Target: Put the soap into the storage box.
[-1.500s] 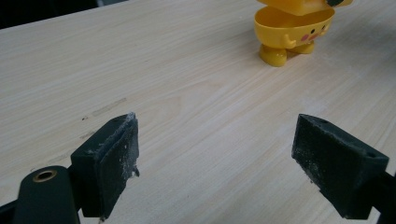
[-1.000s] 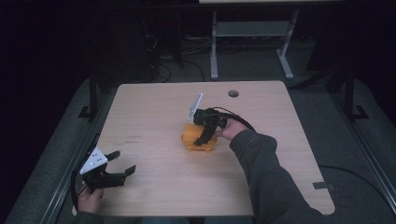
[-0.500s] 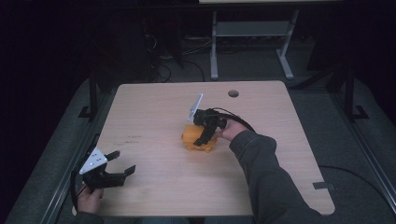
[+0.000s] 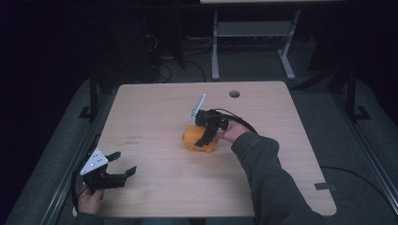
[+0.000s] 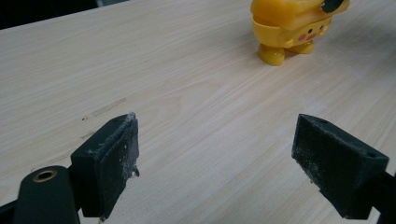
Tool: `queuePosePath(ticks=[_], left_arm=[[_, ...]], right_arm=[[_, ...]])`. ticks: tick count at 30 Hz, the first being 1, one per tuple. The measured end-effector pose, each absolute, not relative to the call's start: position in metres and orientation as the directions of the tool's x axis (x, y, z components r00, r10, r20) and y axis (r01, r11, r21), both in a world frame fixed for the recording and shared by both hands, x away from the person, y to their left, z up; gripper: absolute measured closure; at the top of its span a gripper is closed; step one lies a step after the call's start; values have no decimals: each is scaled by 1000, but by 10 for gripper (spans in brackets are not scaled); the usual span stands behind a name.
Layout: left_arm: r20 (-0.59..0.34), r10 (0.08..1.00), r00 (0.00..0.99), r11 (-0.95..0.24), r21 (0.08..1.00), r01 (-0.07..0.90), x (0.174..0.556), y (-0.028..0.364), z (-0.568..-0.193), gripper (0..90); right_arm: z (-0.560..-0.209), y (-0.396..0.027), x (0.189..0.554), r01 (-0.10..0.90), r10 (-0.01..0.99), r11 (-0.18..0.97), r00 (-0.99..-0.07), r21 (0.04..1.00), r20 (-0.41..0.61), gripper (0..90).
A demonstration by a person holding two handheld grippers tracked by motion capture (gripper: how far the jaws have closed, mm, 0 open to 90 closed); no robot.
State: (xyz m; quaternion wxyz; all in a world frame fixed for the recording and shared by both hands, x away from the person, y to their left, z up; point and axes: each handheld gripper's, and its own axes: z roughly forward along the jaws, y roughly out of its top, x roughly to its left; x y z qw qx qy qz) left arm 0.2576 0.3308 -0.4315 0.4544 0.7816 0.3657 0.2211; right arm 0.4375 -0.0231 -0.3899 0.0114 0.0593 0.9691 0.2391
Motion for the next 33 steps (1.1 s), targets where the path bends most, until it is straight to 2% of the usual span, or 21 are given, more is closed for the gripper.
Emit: queuePosePath(ticks=[20, 33], left_arm=[[9, 775, 632, -313, 874, 371, 257, 331, -432, 143], [7, 776, 631, -309, 876, 371, 257, 330, -432, 143]], right_arm=[[-386, -26, 436, 124, 141, 870, -990, 478, 0, 187], [-377, -42, 432, 151, 179, 839, -984, 522, -4, 186]])
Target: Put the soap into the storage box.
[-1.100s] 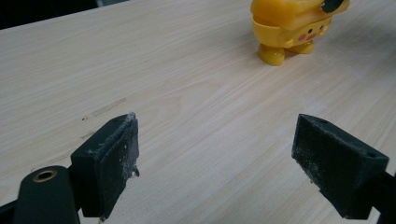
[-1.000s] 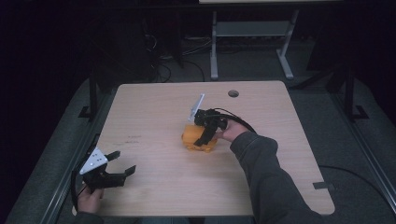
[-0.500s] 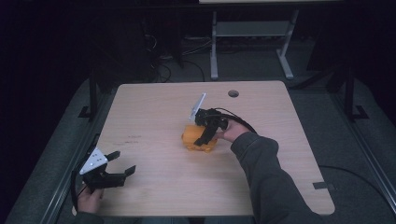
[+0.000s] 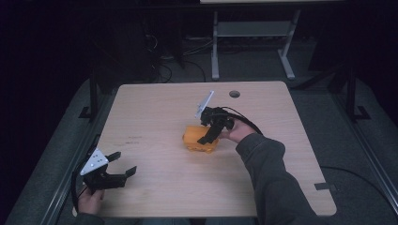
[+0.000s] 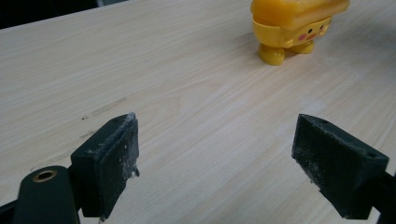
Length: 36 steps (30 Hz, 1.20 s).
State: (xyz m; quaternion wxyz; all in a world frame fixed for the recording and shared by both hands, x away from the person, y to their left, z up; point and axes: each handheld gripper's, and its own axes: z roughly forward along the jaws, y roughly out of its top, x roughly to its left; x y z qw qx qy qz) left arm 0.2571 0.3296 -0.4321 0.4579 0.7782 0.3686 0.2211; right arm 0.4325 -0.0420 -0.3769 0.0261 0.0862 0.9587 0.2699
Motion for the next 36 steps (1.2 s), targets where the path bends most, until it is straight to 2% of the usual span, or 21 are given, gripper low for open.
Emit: queuePosePath(ticks=[36], left_arm=[[-1, 779, 627, -304, 874, 379, 257, 330, -432, 143]], right_arm=[[-359, -79, 423, 196, 250, 799, -968, 568, -17, 201]])
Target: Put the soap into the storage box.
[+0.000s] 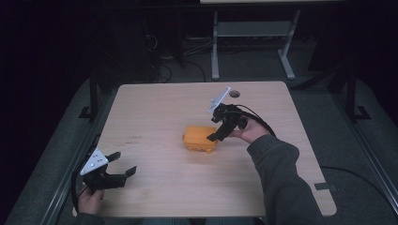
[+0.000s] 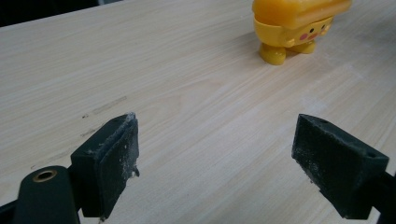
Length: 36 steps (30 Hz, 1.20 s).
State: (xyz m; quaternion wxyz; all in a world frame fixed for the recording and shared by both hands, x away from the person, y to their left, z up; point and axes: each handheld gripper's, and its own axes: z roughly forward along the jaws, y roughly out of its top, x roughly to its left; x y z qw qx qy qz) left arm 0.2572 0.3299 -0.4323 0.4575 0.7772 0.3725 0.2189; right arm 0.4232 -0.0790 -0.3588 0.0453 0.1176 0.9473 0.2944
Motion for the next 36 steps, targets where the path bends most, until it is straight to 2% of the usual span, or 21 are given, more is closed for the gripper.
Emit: queuePosePath(ticks=[28, 36], left_arm=[[-1, 778, 629, -305, 874, 379, 258, 328, -433, 143], [1, 777, 630, -310, 871, 381, 258, 327, -433, 143]], right_arm=[[-359, -108, 410, 254, 310, 775, -951, 578, 2, 221], [-367, -120, 406, 293, 335, 763, -941, 576, 34, 222]])
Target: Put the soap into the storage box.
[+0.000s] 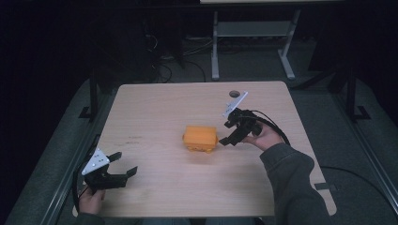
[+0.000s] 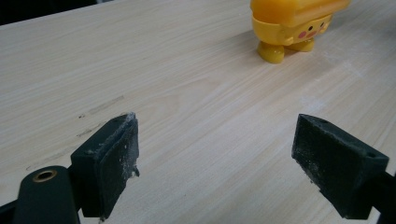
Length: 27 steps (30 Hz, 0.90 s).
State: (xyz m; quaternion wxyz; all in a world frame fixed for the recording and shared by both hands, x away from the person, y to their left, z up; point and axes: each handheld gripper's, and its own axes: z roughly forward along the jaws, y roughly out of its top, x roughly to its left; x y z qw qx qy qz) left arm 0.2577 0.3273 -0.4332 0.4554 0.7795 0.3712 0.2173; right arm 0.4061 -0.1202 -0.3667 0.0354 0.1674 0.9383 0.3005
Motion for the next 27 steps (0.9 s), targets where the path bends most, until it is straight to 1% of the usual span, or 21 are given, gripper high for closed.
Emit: queuePosePath(ticks=[4, 9, 17, 27], left_arm=[[-2, 777, 629, -307, 871, 382, 258, 327, -433, 143], [-2, 779, 627, -307, 871, 384, 258, 326, -434, 143], [-4, 781, 625, -304, 871, 386, 258, 327, -434, 143], [-4, 782, 624, -306, 870, 388, 258, 326, -434, 143]], right_arm=[[-370, -125, 404, 292, 340, 756, -940, 586, 29, 224], [-374, -132, 402, 319, 355, 744, -933, 587, 57, 221], [-370, -137, 395, 311, 359, 739, -932, 597, 40, 227], [-383, -153, 385, 342, 385, 730, -921, 591, 58, 234]])
